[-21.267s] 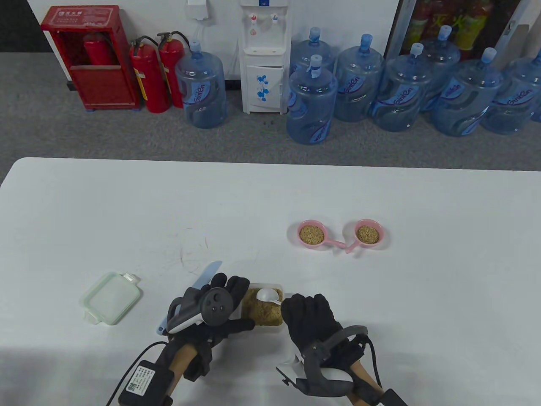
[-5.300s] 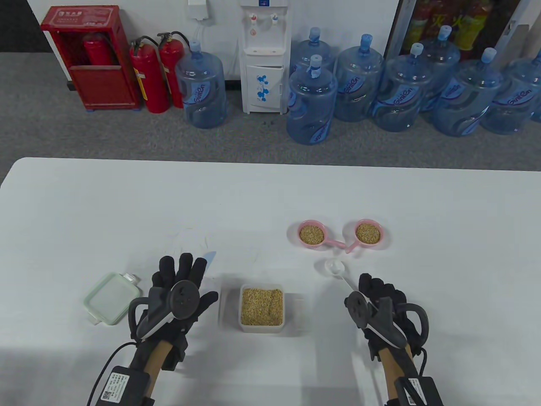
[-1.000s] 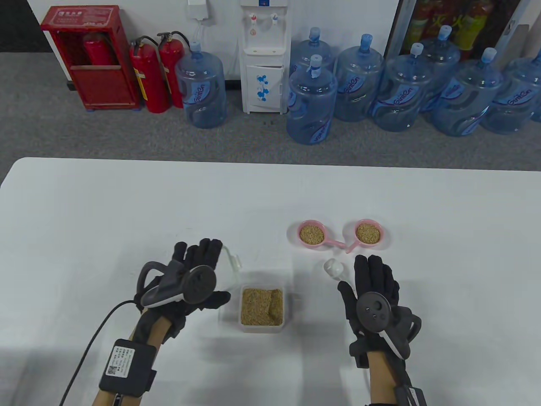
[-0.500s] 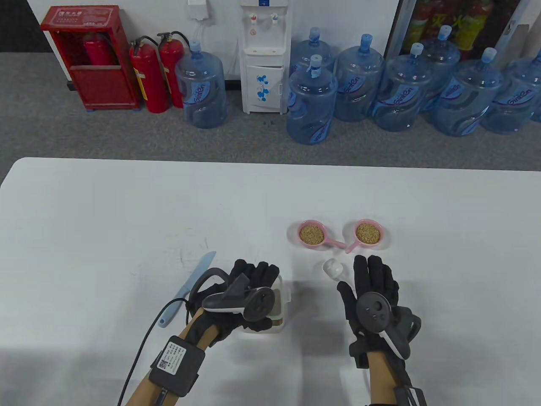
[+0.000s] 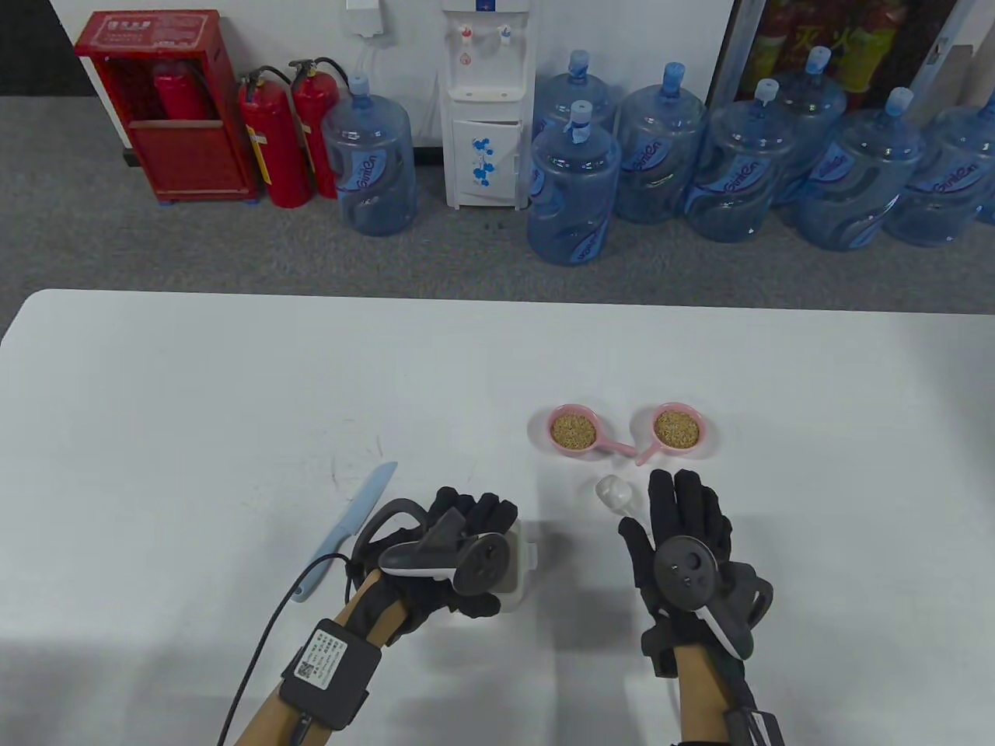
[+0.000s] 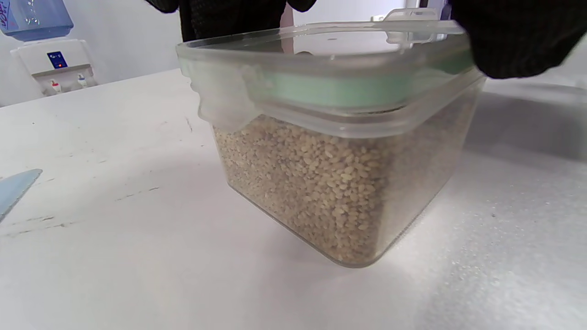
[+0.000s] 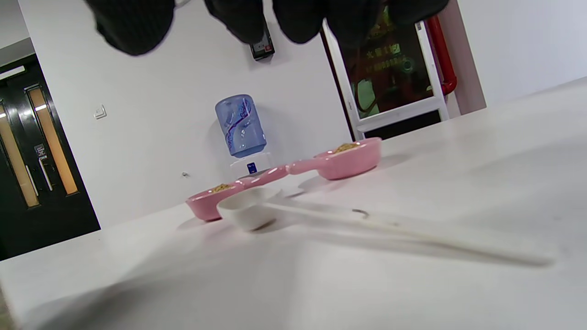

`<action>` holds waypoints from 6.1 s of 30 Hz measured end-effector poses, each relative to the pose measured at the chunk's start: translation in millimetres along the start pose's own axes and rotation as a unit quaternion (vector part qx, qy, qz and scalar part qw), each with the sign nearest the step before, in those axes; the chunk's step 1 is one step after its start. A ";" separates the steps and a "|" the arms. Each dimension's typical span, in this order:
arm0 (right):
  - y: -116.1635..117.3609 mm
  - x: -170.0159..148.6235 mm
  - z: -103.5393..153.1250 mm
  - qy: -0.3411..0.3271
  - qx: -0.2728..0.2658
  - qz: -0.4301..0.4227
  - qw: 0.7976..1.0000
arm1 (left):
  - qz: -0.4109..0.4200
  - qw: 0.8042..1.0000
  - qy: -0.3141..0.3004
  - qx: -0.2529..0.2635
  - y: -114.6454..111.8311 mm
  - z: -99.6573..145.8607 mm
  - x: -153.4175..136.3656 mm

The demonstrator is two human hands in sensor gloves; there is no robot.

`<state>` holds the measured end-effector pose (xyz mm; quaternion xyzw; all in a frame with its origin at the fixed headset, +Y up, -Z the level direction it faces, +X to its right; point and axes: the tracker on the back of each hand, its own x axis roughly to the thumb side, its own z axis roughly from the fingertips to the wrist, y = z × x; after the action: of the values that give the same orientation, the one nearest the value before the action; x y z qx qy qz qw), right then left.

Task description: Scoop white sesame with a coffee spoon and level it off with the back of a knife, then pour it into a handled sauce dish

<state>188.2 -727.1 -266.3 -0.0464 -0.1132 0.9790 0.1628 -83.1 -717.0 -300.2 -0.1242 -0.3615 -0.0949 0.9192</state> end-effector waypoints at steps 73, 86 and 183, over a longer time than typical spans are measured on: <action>46.6 124.1 34.9 -0.226 0.095 0.062 0.967 | 0.202 0.935 0.286 0.045 -23.4 49.6 -32.2; 47.3 122.5 34.9 -0.227 0.093 0.051 0.968 | 0.249 0.920 0.300 0.037 -27.0 49.4 -31.8; 22.9 102.3 27.3 -0.184 0.166 -0.007 0.969 | 0.266 0.912 0.297 0.093 -29.9 65.6 -43.8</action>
<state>81.2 -720.2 -250.7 0.1626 0.0226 0.9748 0.1511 -164.5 -722.3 -279.1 -0.0959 -0.0327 0.1551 0.9827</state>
